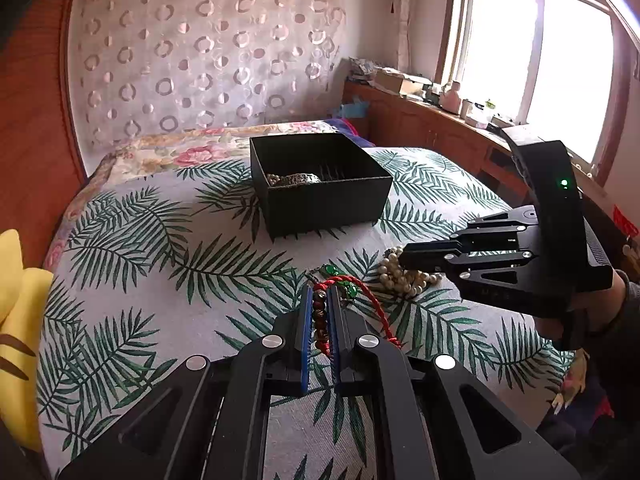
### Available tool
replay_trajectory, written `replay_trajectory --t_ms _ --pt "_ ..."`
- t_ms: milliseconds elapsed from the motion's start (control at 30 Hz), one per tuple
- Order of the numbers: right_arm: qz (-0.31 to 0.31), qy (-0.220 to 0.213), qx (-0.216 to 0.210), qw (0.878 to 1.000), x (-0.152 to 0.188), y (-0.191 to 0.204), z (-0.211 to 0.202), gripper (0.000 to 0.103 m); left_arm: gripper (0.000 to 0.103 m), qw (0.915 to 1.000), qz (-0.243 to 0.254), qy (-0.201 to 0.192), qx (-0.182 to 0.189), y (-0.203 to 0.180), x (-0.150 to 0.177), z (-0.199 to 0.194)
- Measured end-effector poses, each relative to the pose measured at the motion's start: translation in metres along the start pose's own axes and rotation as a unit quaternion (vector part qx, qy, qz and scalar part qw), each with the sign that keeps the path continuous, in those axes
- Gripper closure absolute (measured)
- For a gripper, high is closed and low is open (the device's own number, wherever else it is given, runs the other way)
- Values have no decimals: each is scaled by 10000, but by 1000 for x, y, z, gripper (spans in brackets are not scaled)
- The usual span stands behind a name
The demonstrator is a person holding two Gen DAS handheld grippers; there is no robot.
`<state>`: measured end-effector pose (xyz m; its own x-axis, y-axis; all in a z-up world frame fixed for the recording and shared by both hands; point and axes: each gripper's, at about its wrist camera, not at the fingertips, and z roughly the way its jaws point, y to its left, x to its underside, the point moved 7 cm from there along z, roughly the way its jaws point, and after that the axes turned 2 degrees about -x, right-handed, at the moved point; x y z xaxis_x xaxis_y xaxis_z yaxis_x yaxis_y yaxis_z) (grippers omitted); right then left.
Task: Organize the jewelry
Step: 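Grasp the short pearl bracelet with the right tool while the left tool holds the red cord bracelet, then lower the red cord bracelet into the box with left tool while right drops the pearl bracelet in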
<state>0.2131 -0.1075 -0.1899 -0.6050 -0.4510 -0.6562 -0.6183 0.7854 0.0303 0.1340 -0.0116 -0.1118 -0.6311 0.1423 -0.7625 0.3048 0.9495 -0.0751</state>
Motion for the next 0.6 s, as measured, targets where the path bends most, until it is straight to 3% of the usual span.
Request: replay_trajectory --t_ms 200,600 --pt "16 -380 60 9993 -8 2 -24 95 97 10000 -17 -58 -19 2 -4 -2" --pt "-226 -1266 323 9912 -60 0 -99 95 97 9993 65 -370 -6 1 -41 -9"
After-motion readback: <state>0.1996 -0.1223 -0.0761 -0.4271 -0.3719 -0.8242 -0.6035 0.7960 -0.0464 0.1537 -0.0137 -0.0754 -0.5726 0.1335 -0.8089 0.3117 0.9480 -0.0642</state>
